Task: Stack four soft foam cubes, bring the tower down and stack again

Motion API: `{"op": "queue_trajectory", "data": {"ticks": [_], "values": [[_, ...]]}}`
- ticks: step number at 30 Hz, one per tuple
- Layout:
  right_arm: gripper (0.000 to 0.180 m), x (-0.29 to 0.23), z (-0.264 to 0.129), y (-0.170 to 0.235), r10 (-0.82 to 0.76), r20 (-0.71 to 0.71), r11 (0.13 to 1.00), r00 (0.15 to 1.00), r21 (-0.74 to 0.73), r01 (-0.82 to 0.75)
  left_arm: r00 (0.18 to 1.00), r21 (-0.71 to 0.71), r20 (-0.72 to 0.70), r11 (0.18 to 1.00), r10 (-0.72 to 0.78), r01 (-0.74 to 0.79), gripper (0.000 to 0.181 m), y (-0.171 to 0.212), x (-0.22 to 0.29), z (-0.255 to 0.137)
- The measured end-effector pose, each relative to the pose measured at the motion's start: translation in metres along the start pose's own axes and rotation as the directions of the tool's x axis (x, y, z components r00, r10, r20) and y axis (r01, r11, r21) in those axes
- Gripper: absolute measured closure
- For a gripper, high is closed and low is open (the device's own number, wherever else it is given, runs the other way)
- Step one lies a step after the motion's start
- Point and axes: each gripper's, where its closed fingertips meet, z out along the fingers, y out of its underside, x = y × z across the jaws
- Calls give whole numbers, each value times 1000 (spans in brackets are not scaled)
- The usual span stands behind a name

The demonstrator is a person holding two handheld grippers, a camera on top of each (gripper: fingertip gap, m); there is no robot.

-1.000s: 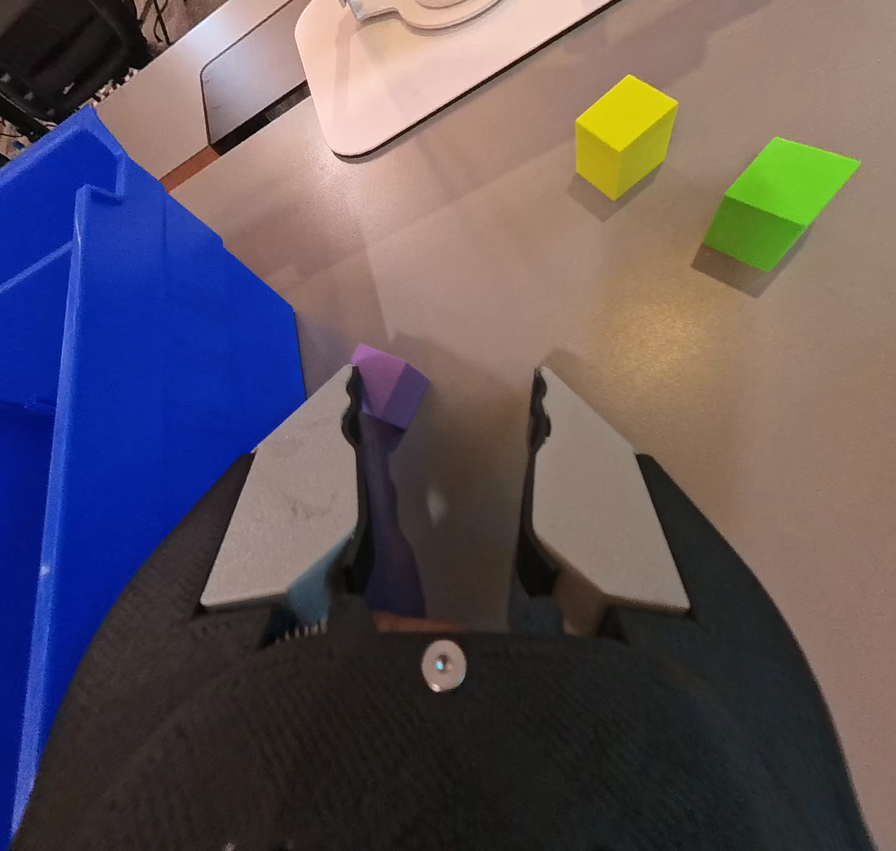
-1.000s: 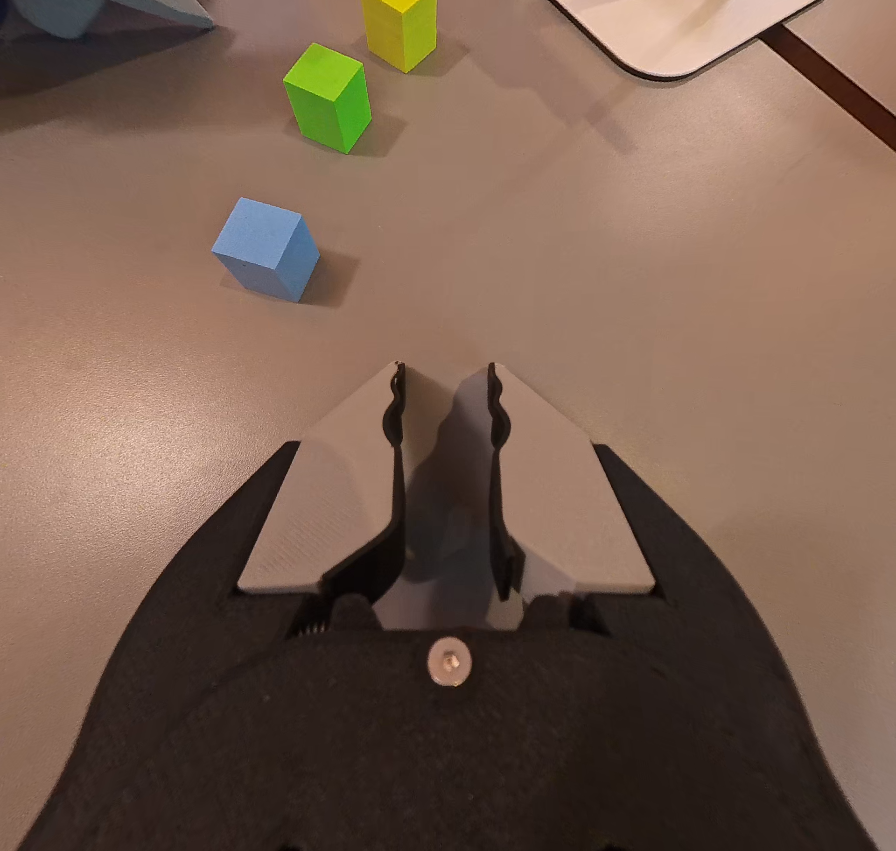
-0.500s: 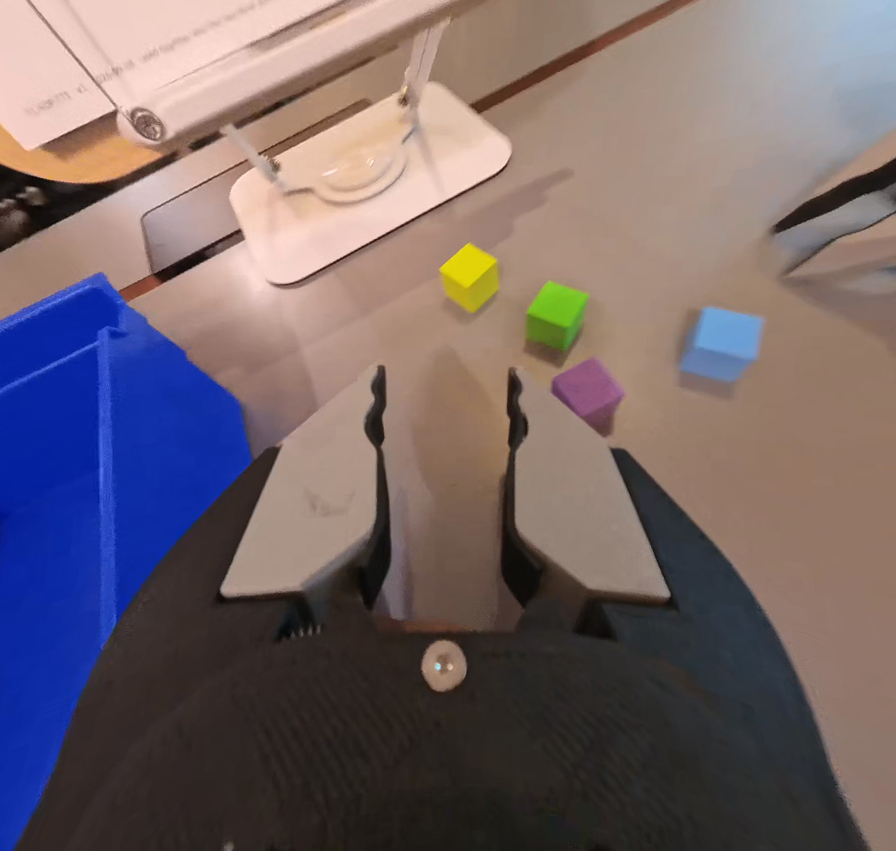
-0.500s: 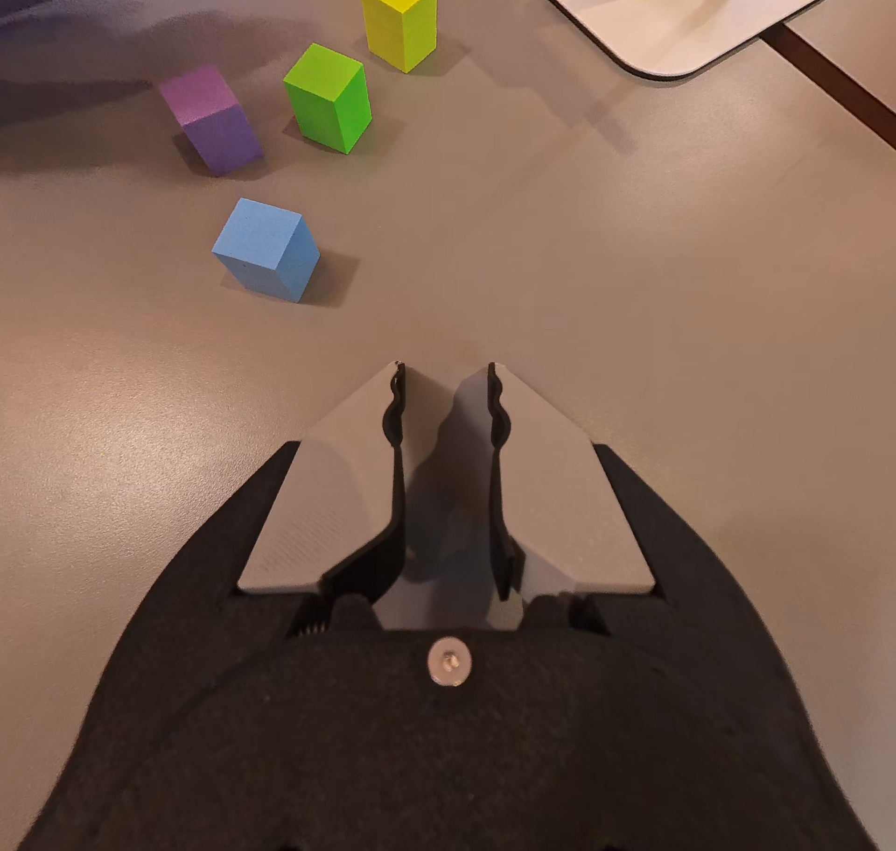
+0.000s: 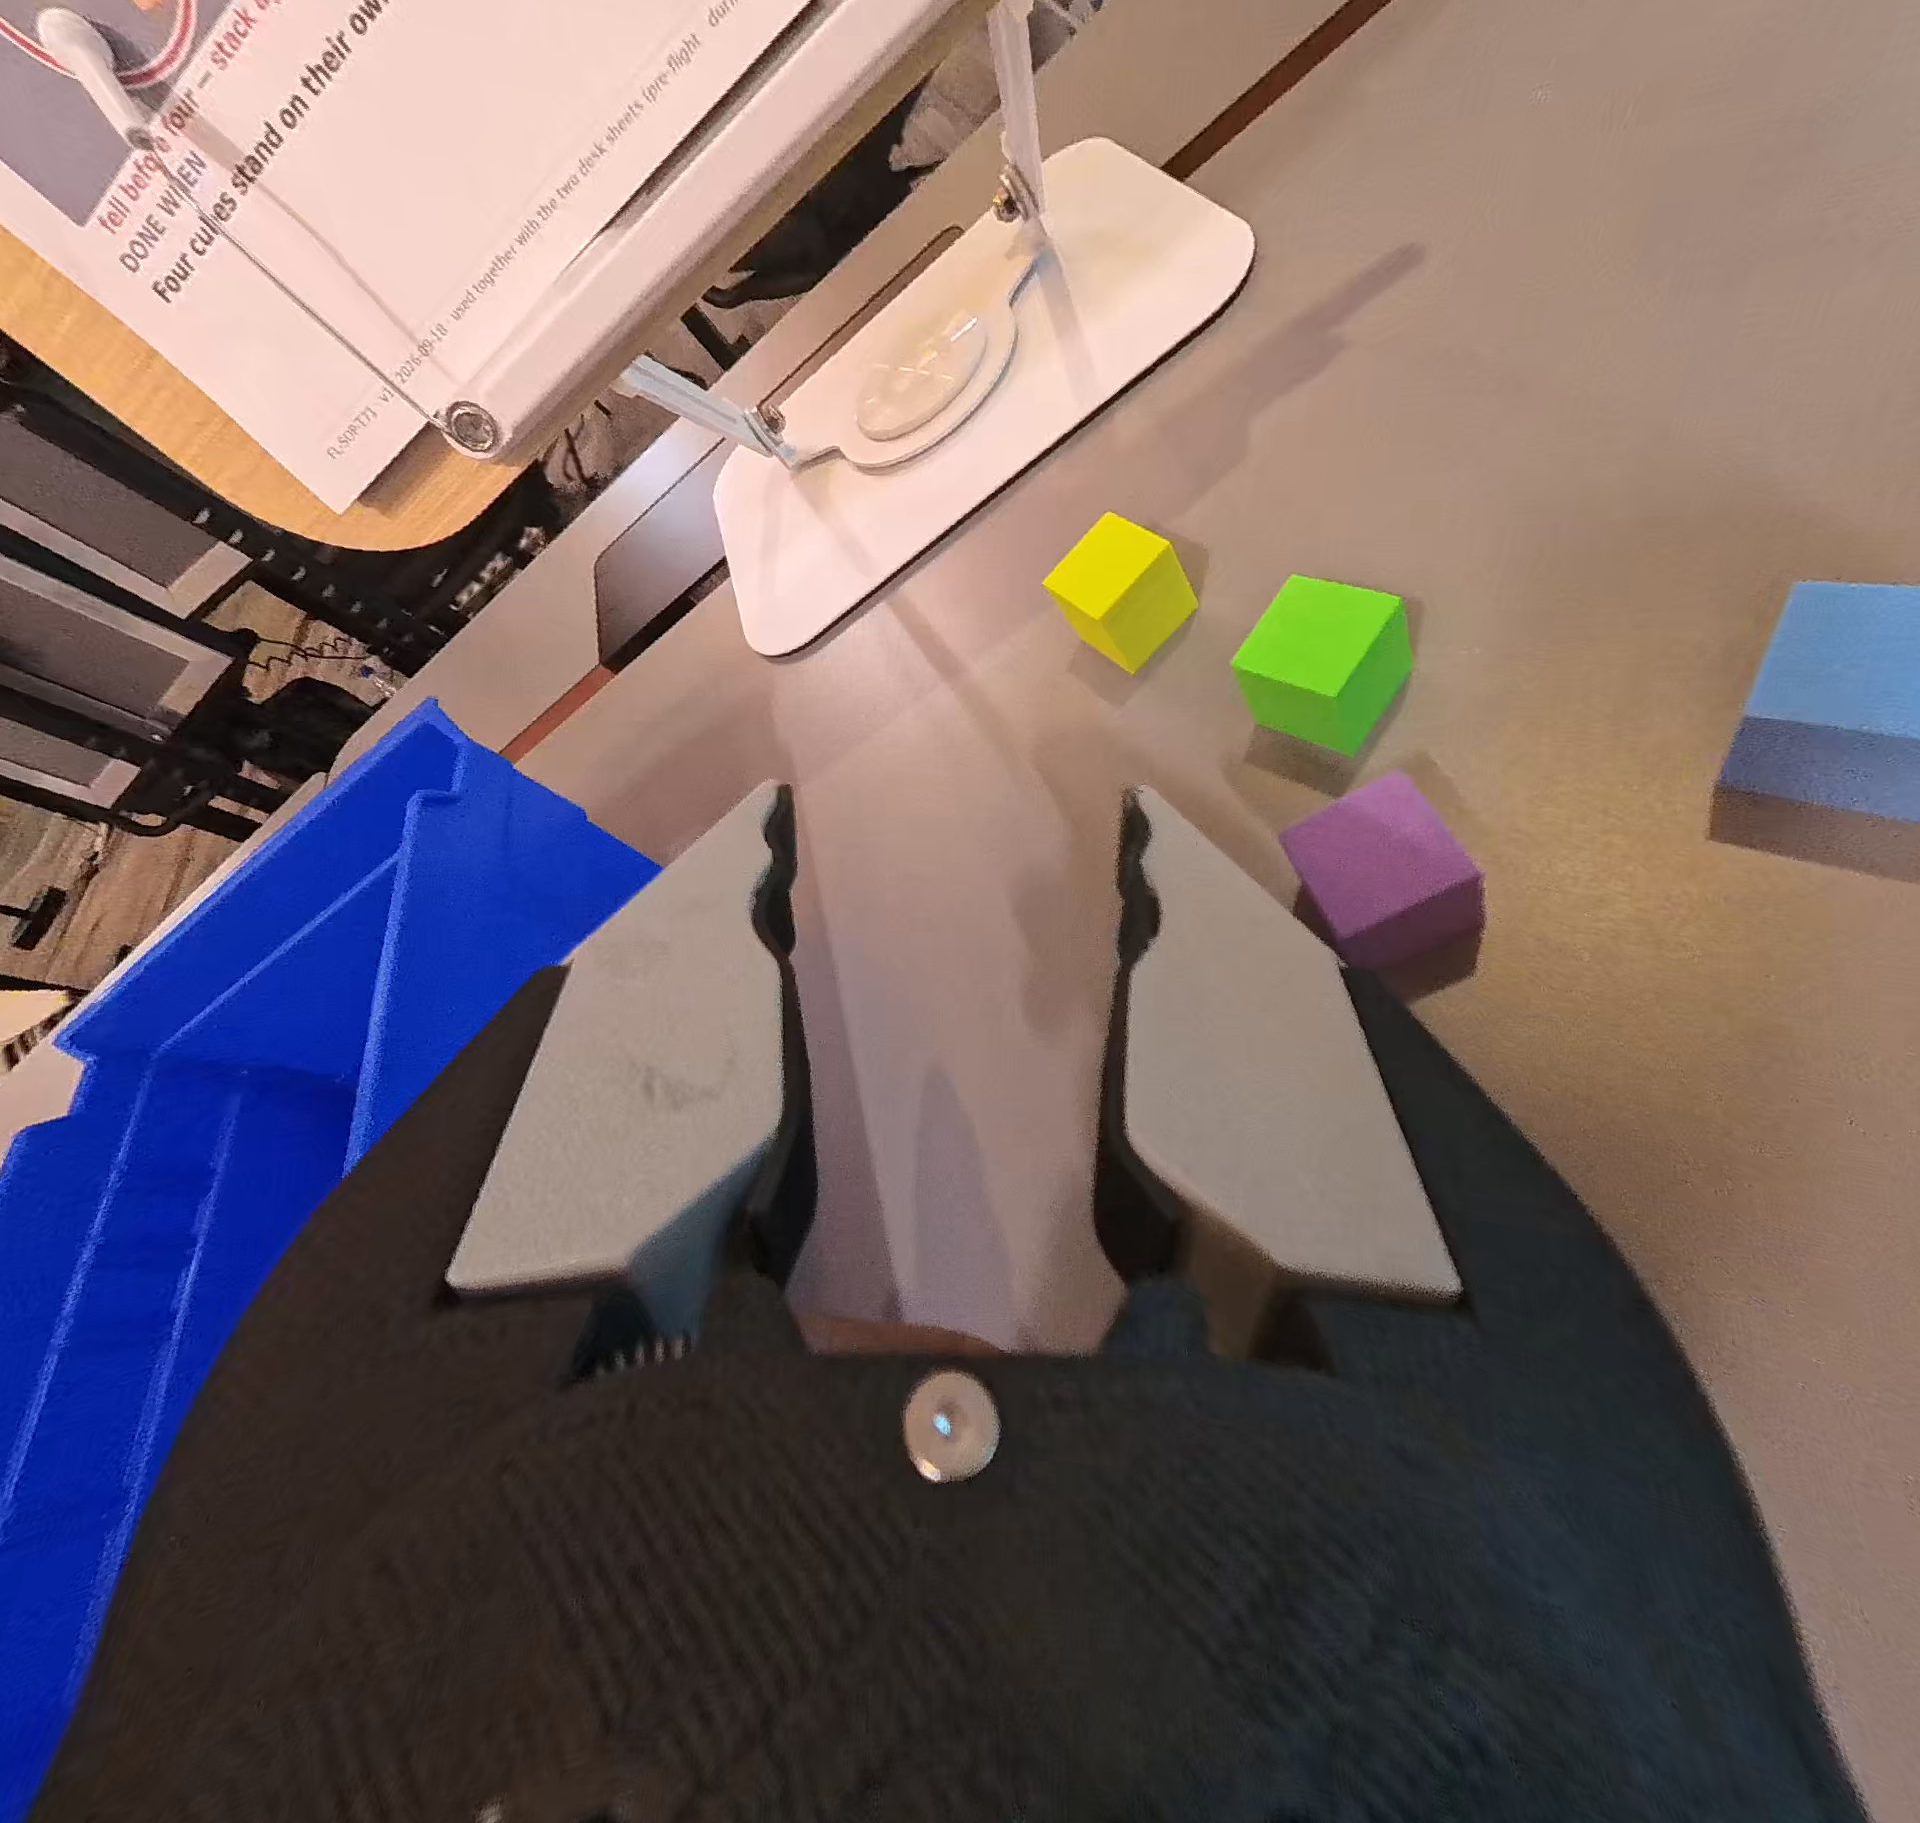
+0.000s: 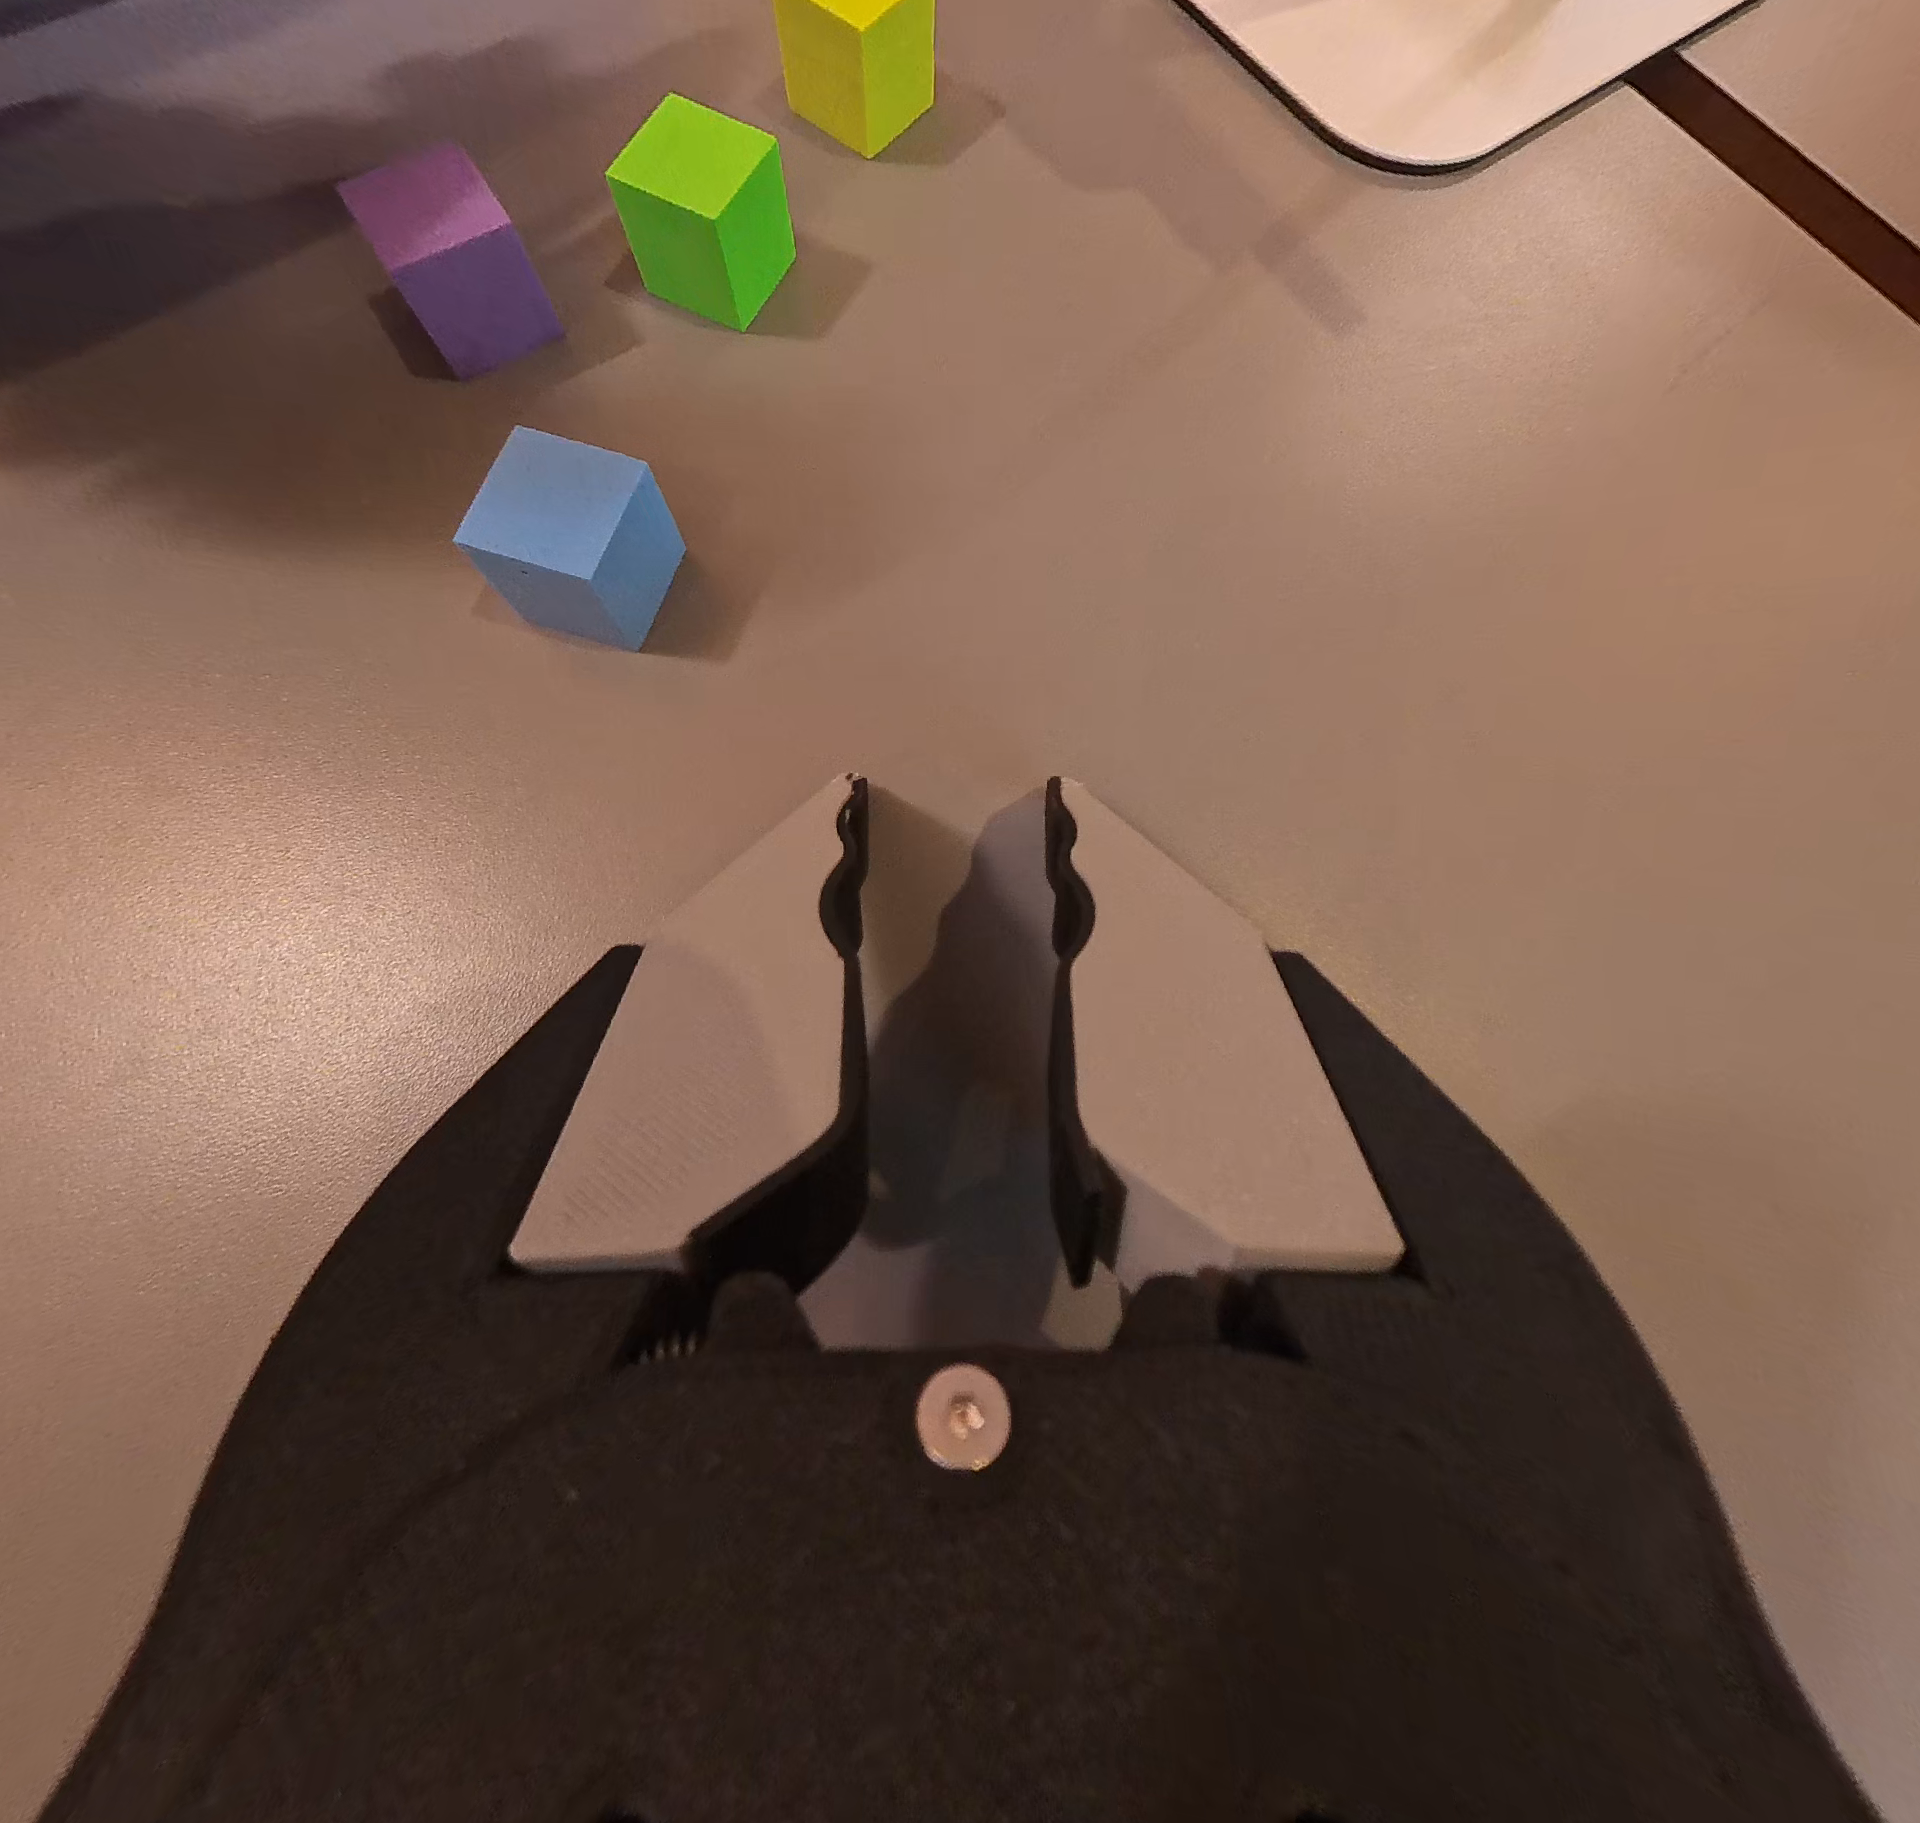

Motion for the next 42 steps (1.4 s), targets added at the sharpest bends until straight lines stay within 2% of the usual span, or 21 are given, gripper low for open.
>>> {"op": "queue_trajectory", "data": {"ticks": [19, 21, 25, 28, 31, 36, 38, 39, 42], "values": [[148, 0, 0, 0, -1, 0, 1000, 1000, 0, 1, 998, -2, -57, 1000, 5, -5, 120, 0, 12, 0], [148, 0, 0, 0, -1, 0, 1000, 1000, 0, 1, 991, 17, -133, 999, -26, 29, 120, -4, 23, -2], [148, 0, 0, 0, -1, 0, 1000, 1000, 0, 1, 918, 27, -392, 997, -58, 74, 121, -9, 60, -15], [148, 0, 0, 0, -1, -1, 1000, 1000, 0, 1, 895, 30, -445, 998, -37, 56, 121, -8, 70, -18], [148, 0, 0, 0, -2, 0, 1000, 1000, 0, 2, 861, 0, -502, 996, -80, 92, 123, -7, 79, -21], [149, 0, 0, 0, -3, 0, 1000, 1000, 0, 3, 883, -53, -469, 999, -31, 7, 124, 11, 81, -9], [149, 0, 0, 0, -3, 0, 1000, 1000, 0, 3, 889, -45, -458, 999, -22, 1, 132, 11, 83, -5], [149, 0, 0, 0, -4, 0, 1000, 1000, 0, 4, 891, -36, -453, 999, -26, 11, 142, 9, 84, -3], [149, 0, 0, 0, -4, 0, 1000, 1000, 0, 4, 884, -19, -468, 1000, -17, 9, 146, 7, 89, -4]]}}
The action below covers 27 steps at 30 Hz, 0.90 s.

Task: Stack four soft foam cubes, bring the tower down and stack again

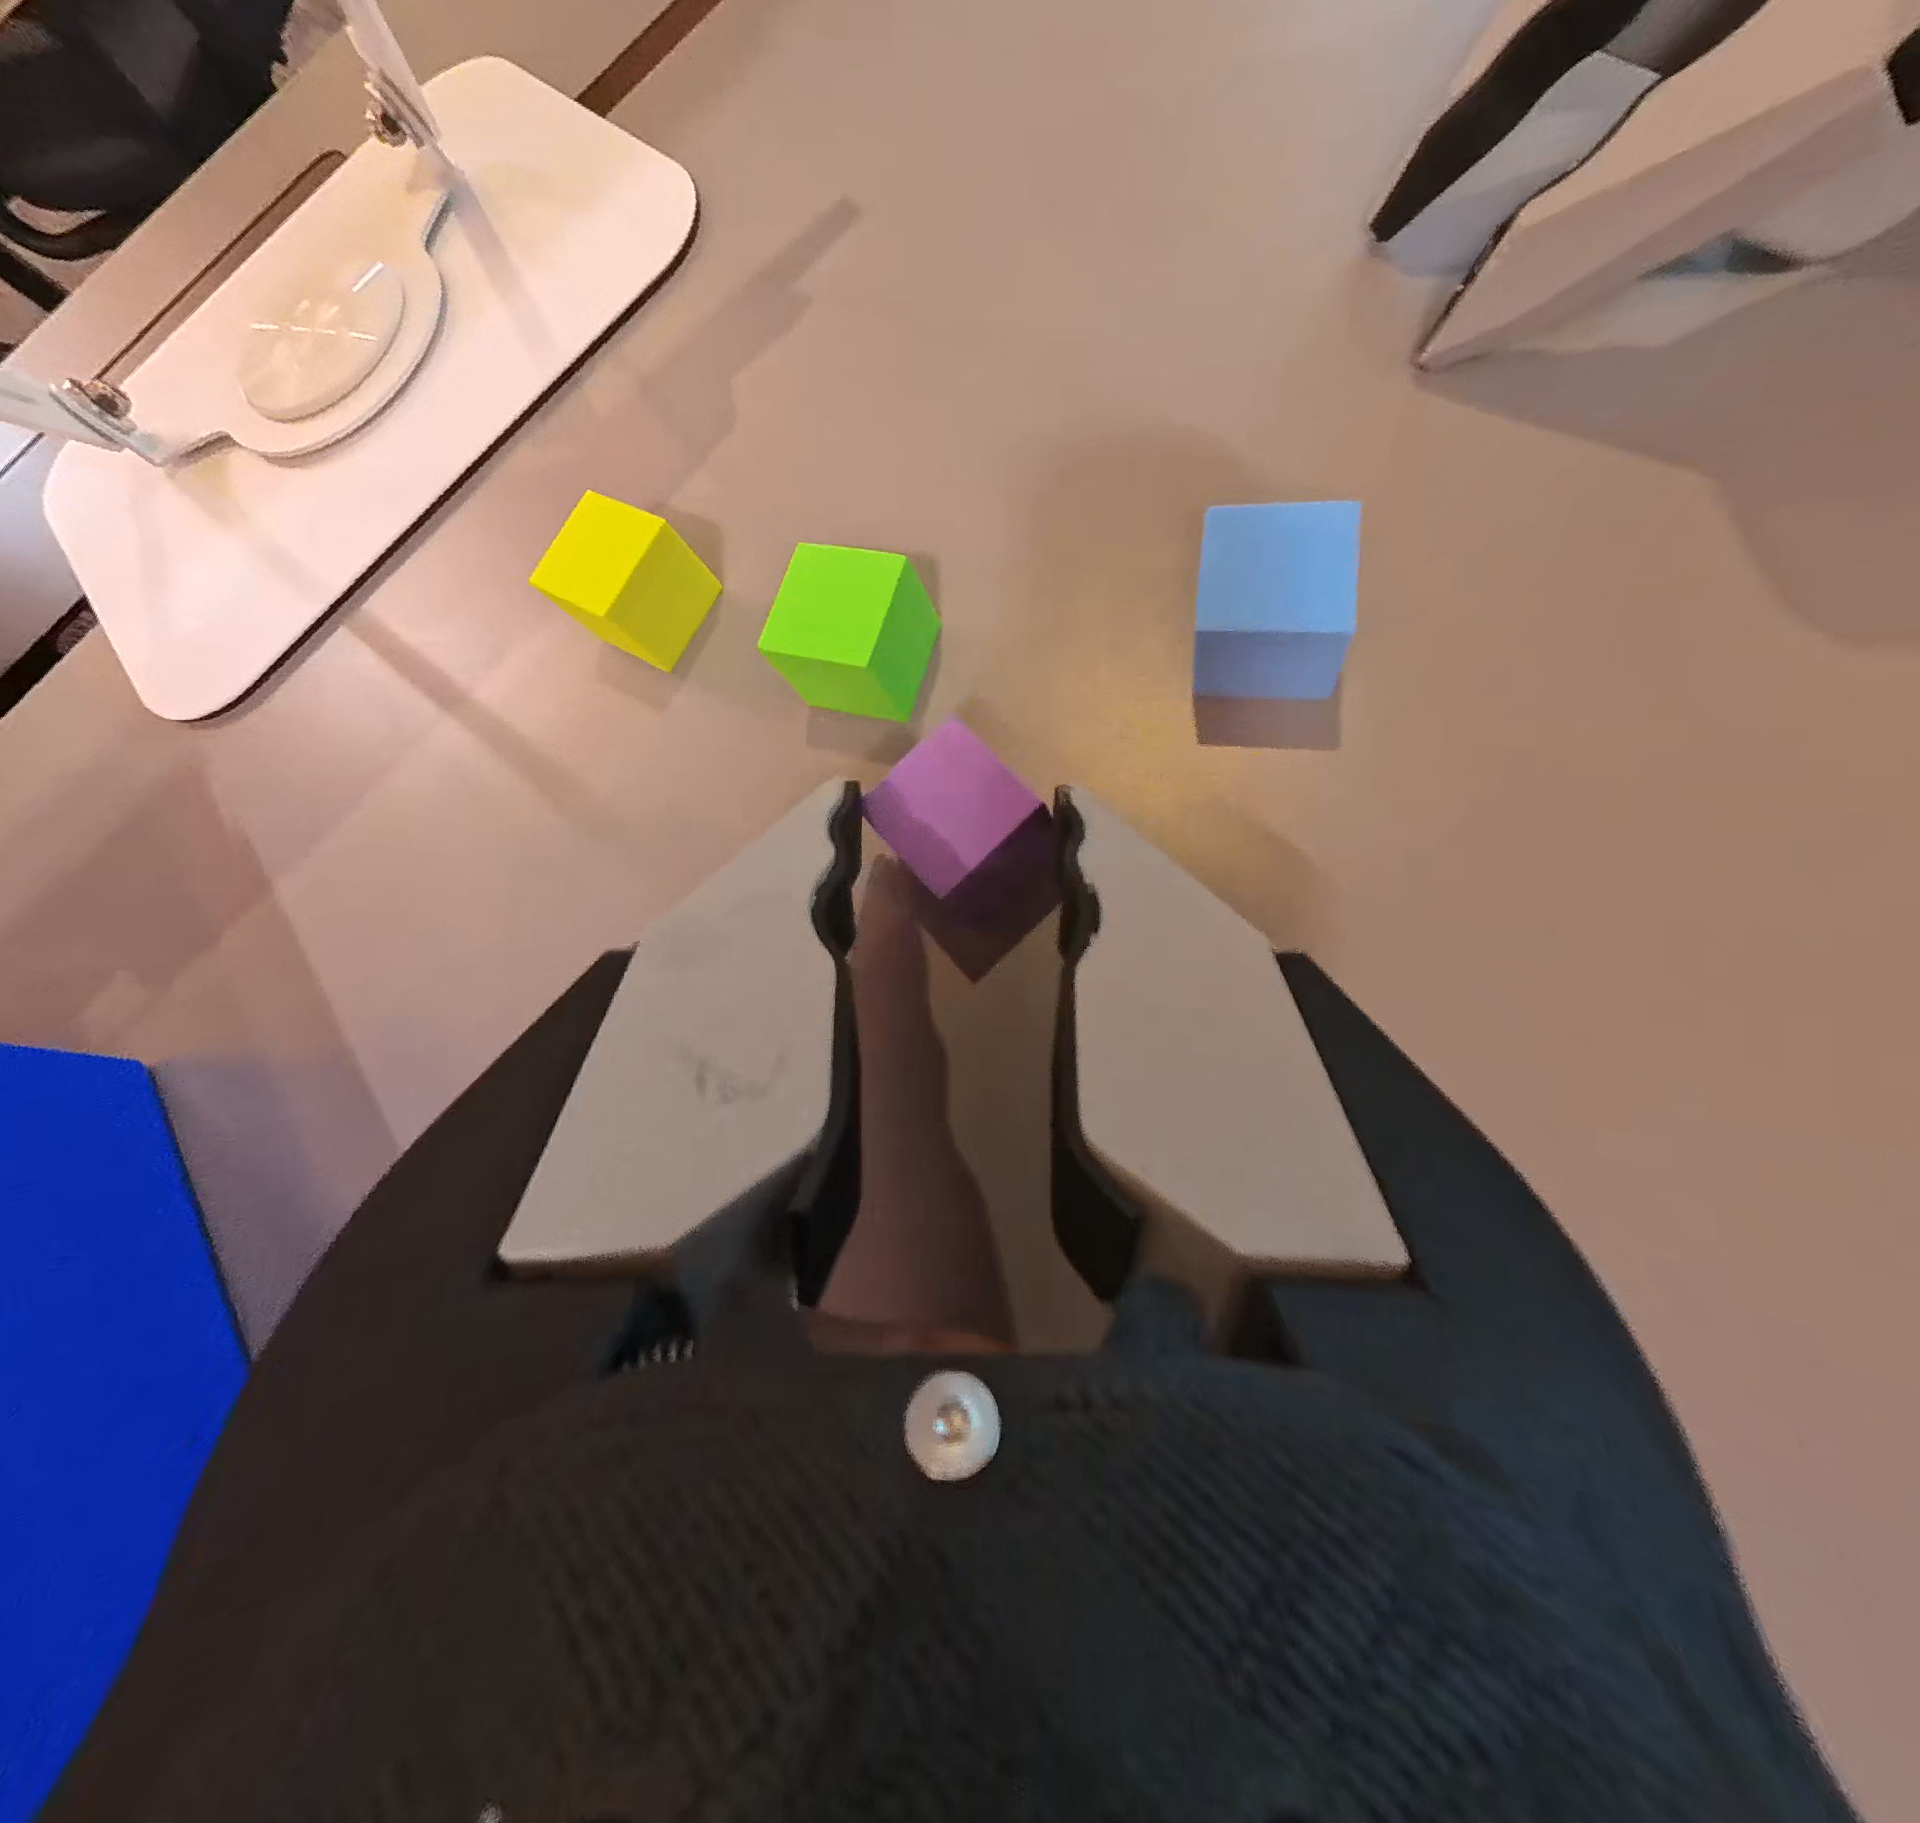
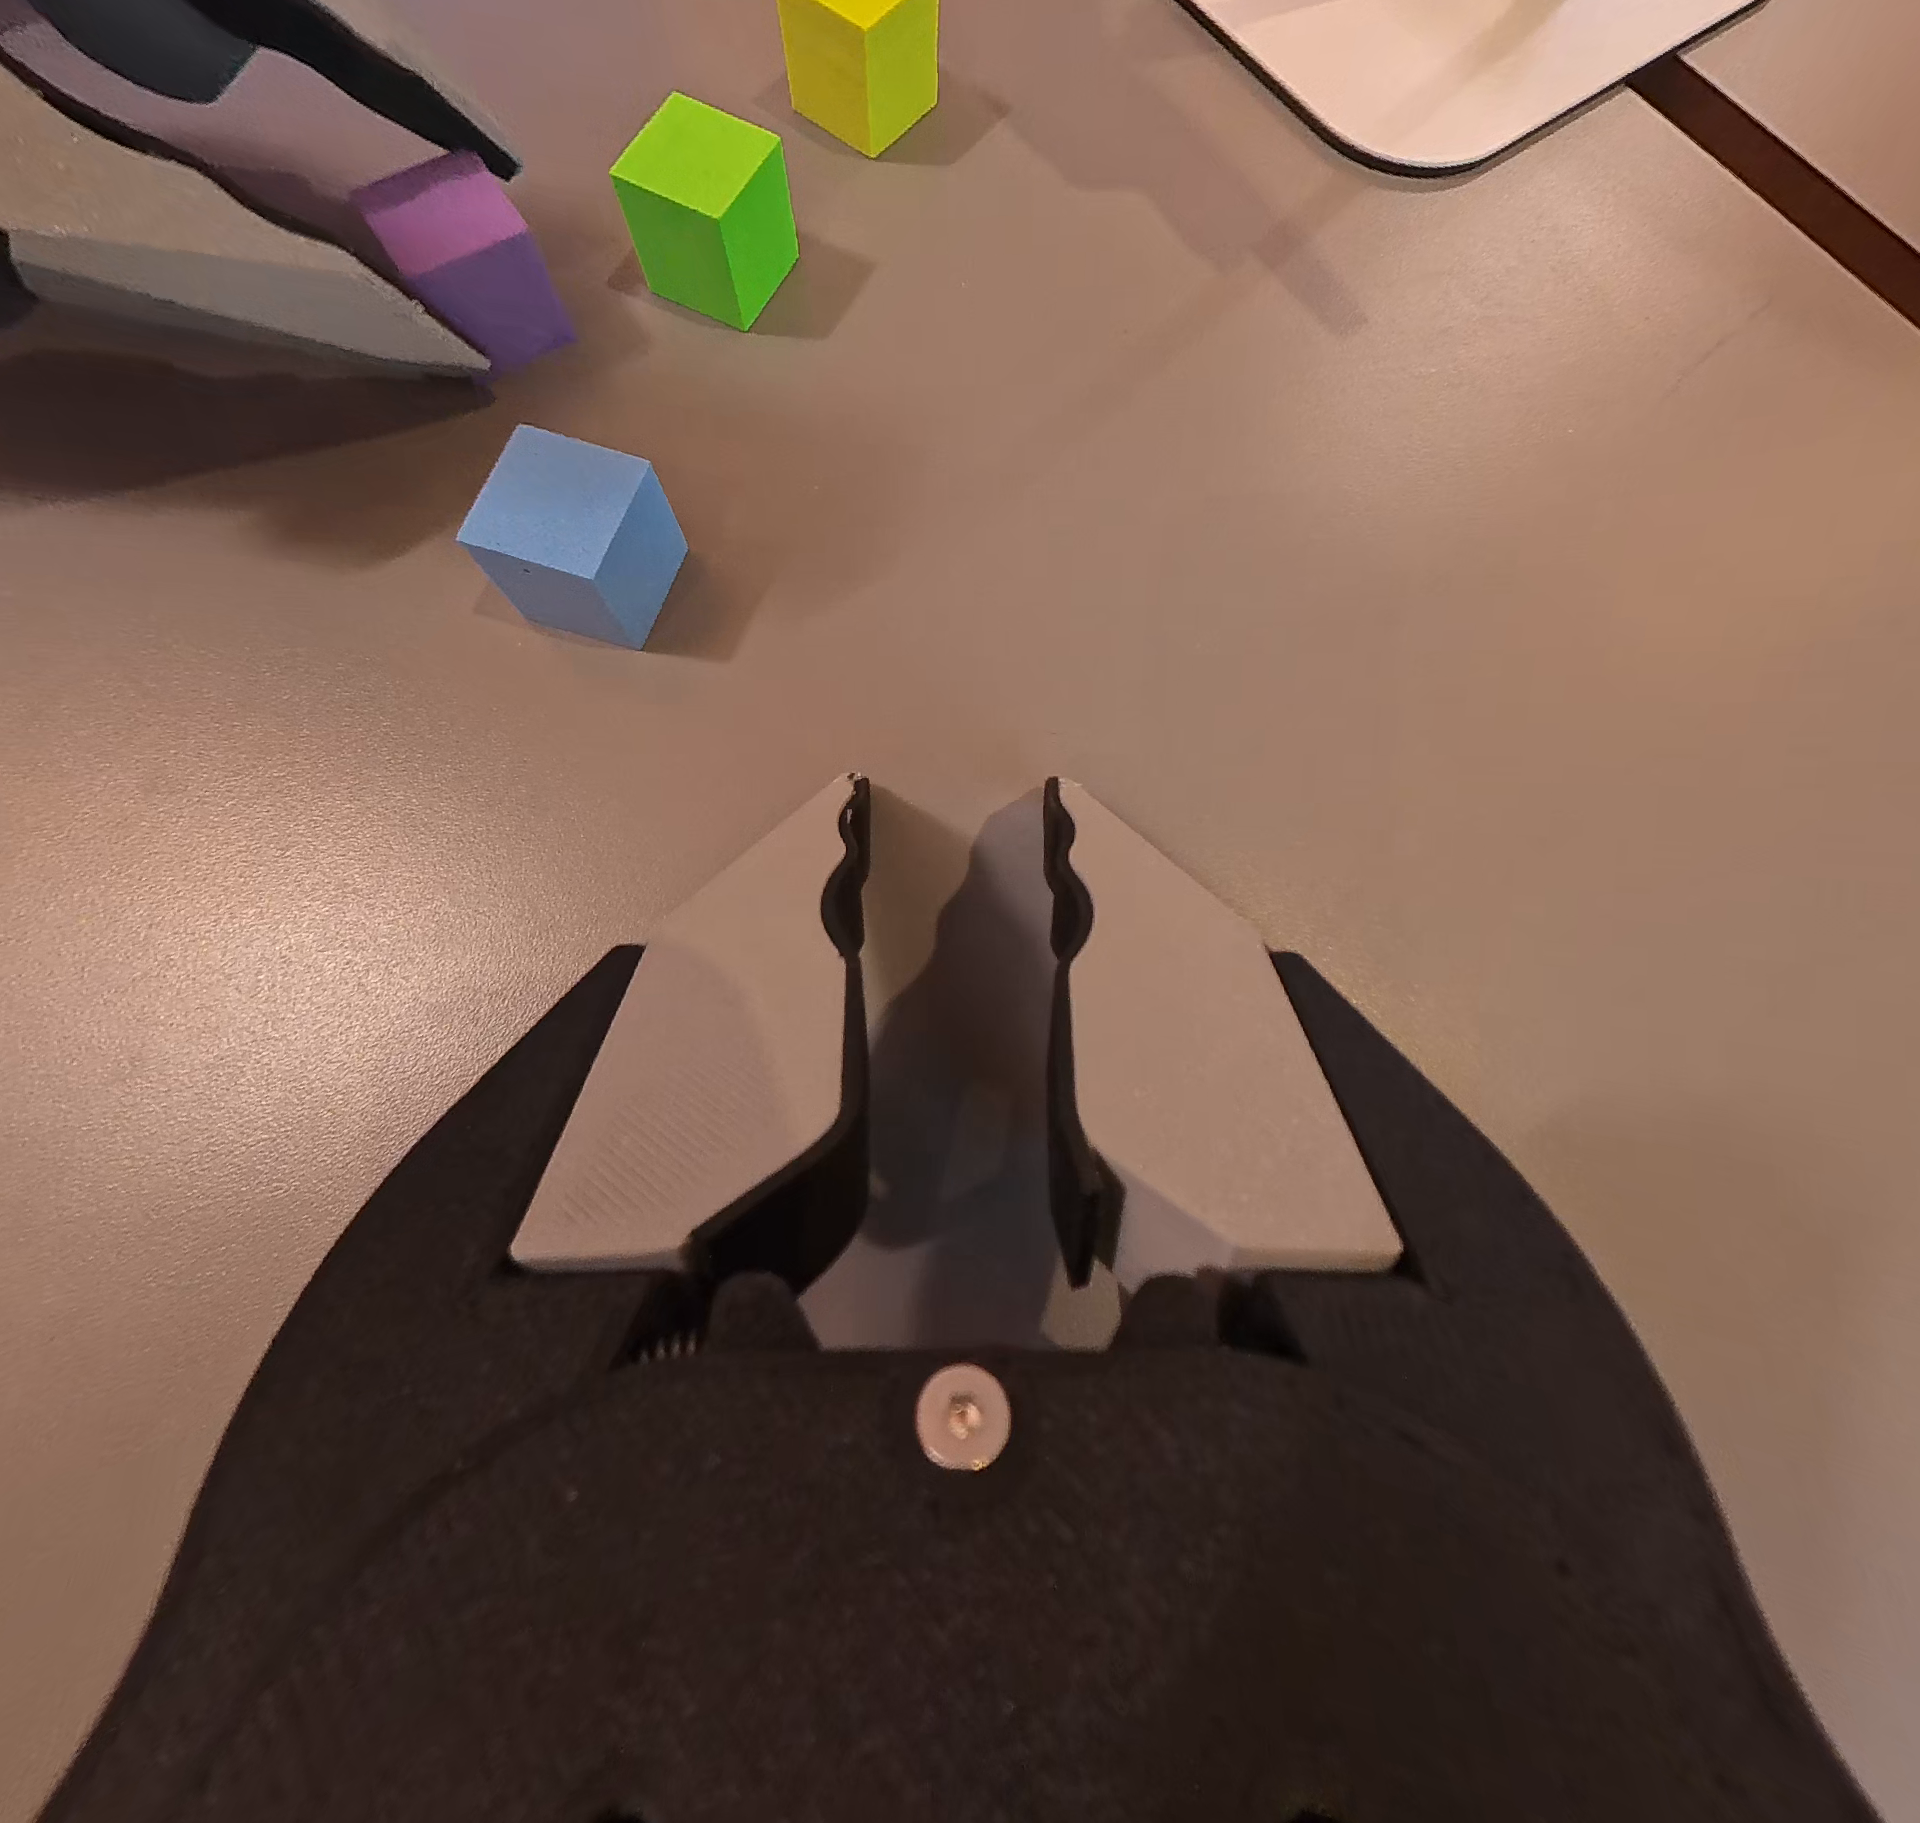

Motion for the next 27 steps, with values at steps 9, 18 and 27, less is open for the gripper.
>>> {"op": "queue_trajectory", "data": {"ticks": [9, 18, 27], "values": [[149, 0, 0, 0, 2, 1, 1000, 1000, 0, -2, 985, -26, -157, 997, 66, -71, 147, -4, 42, -11], [149, 0, 0, 0, 3, 2, 1000, 1000, 0, -3, 979, -17, -173, 994, 108, -112, 147, -14, 76, -11], [149, 0, 0, 0, 2, 1, 1000, 1000, 0, -2, 967, -3, -234, 994, 105, -109, 145, -19, 95, -14]]}}
